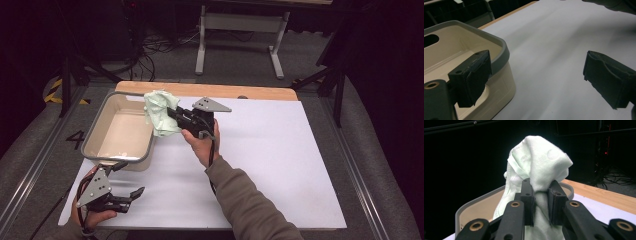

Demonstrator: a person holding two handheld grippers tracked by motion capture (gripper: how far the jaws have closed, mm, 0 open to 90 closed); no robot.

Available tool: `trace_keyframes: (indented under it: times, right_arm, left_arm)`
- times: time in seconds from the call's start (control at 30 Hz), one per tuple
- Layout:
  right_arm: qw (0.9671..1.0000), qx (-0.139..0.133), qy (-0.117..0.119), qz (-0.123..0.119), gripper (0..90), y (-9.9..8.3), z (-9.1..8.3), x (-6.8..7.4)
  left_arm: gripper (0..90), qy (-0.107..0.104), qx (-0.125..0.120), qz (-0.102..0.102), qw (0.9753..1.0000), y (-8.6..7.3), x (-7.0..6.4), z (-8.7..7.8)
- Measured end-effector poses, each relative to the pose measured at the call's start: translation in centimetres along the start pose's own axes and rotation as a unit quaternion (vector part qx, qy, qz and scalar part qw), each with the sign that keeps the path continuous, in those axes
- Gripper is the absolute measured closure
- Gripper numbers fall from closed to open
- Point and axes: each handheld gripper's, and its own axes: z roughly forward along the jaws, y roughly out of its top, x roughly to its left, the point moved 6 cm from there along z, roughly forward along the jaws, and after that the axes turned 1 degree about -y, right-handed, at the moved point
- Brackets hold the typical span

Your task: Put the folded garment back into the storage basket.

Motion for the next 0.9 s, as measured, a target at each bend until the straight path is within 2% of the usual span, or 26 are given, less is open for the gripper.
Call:
trace_keyframes:
  times: [0.23, 0.47, 0.9]
  right_arm:
    - [1.0, 0.002, 0.01, -0.001, 77.8, -0.2, 1.7, 1.1]
    - [1.0, -0.004, 0.001, 0.0, 77.7, -0.2, 2.9, 2.0]
    - [0.9999, 0.013, 0.001, 0.004, 77.6, -1.6, 5.5, 3.1]
  left_arm:
    - [9.2, 0.001, -0.001, 0.002, 1.0, 0.0, 0.1, 0.0]
    - [9.3, -0.006, 0.001, 0.002, 1.0, -0.1, -0.1, 0.0]
    - [9.7, -0.011, -0.006, -0.008, 0.9999, -0.1, 0.0, -0.2]
